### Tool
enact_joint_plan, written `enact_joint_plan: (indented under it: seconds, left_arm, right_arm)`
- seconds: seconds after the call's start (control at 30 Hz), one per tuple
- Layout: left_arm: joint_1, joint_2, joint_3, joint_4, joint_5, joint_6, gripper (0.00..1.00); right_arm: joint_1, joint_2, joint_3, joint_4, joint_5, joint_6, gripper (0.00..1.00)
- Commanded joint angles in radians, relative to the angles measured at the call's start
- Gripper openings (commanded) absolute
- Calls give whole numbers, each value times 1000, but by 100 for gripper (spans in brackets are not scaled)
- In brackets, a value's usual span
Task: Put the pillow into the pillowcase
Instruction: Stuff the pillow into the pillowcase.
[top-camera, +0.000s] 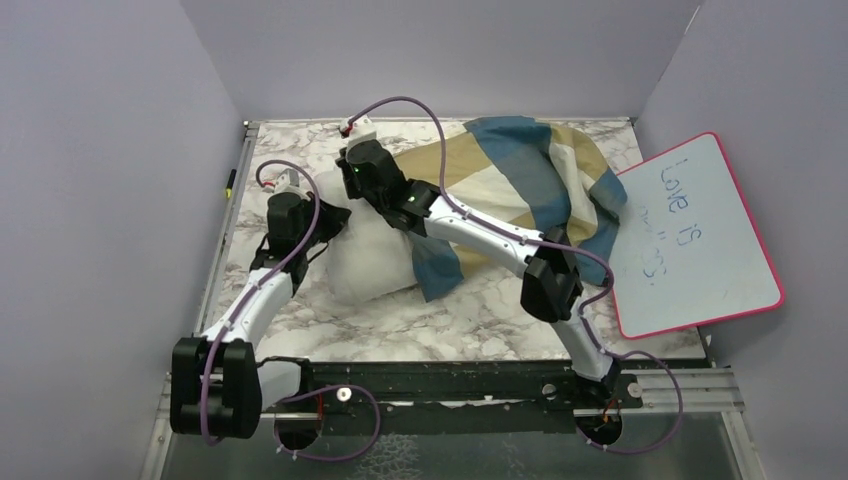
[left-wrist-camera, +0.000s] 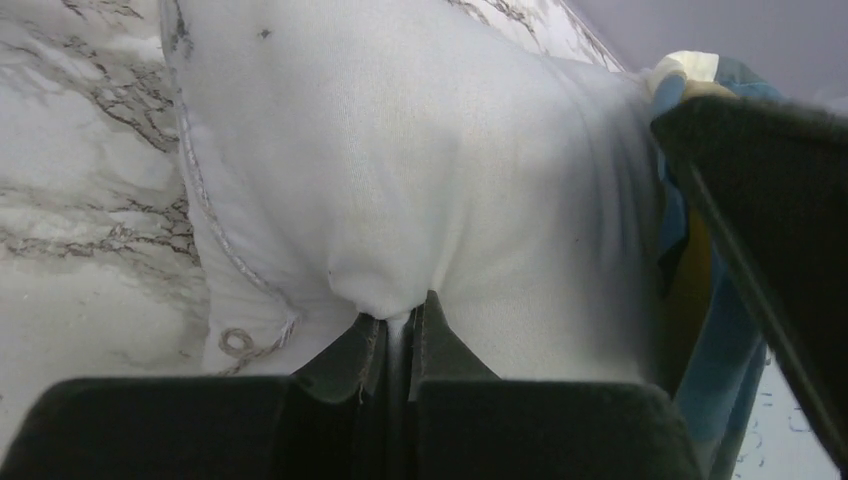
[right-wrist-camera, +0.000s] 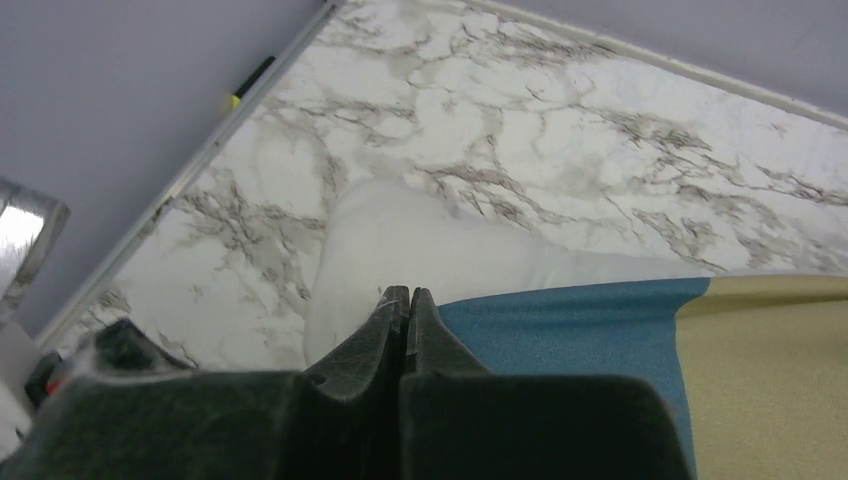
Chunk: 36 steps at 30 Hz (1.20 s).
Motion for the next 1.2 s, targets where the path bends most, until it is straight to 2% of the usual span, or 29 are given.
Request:
enact_joint_plan:
  seconds: [0.0, 0.17, 0.3, 0.37, 0.47, 0.53, 0.6, 0.67, 0.73, 0.9, 1.03, 1.17]
  left_arm:
    - [-25, -118, -29, 7, -28, -91, 0]
    - [-27, -270, -49, -83, -164, -98, 0]
    - [-26, -286, -89, -84, -213, -149, 0]
    - [-29, -269, -116, -45, -212, -194, 0]
    - [-30, -210, -135, 33, -188, -224, 2]
    - [-30, -164, -81, -5, -153, -174, 17]
    - [-30, -135, 6, -95, -126, -110, 43]
    - [-30, -143, 50, -168, -112, -50, 61]
    - [-31, -174, 56, -229, -76, 33, 65]
    - [-31, -258, 39, -422, -86, 130, 76]
    - [-30, -337, -36, -505, -66, 113, 77]
    - [-30, -399, -130, -480, 0, 29, 77]
  right_arm:
    - [76, 104, 168, 149, -153, 141, 0]
    - [78, 154, 195, 189, -222, 178, 0]
    - [77, 148, 189, 232, -199, 124, 1]
    - [69, 130, 185, 226, -163, 77, 10]
    - [53, 68, 157, 131, -112, -13, 27]
    - [52, -21, 30, 86, -44, -108, 37]
    - [52, -159, -144, 81, -18, -203, 44]
    - [52, -289, -304, 55, 13, -256, 49]
    - [52, -400, -413, -20, 18, -245, 54]
    - [52, -585, -614, -150, 11, -134, 60]
    - [52, -642, -720, -212, 104, -58, 64]
    - [52, -650, -796, -170, 122, -71, 66]
